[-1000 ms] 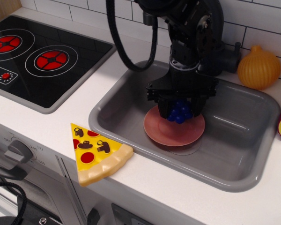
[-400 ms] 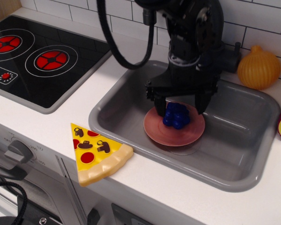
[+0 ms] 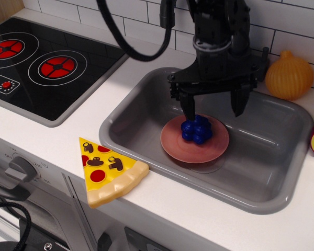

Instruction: Put blueberries on plate sink

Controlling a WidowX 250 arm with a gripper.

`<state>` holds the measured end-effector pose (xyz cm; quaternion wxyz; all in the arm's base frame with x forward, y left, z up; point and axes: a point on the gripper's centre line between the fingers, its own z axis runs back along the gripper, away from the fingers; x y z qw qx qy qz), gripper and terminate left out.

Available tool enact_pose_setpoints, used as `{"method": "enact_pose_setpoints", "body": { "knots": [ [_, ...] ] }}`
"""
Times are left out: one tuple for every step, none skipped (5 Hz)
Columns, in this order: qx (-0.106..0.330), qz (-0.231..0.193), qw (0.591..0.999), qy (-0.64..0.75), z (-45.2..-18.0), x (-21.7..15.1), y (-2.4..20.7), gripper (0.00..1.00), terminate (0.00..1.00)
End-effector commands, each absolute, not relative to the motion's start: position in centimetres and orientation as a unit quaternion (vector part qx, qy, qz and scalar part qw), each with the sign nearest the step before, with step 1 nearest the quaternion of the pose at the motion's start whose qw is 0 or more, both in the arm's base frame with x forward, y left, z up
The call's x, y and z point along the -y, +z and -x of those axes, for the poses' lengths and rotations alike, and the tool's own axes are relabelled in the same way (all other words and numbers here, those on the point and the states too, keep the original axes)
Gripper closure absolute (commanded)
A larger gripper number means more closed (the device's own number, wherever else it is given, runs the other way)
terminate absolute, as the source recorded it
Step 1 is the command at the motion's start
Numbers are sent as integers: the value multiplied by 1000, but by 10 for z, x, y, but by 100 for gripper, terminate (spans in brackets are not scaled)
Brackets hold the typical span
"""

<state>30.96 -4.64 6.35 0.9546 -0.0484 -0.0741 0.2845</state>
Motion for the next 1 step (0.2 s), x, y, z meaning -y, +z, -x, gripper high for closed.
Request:
{"method": "enact_pose_setpoints", "body": {
  "knots": [
    [104, 62, 951, 283, -317, 45, 85, 0, 100]
  ]
}}
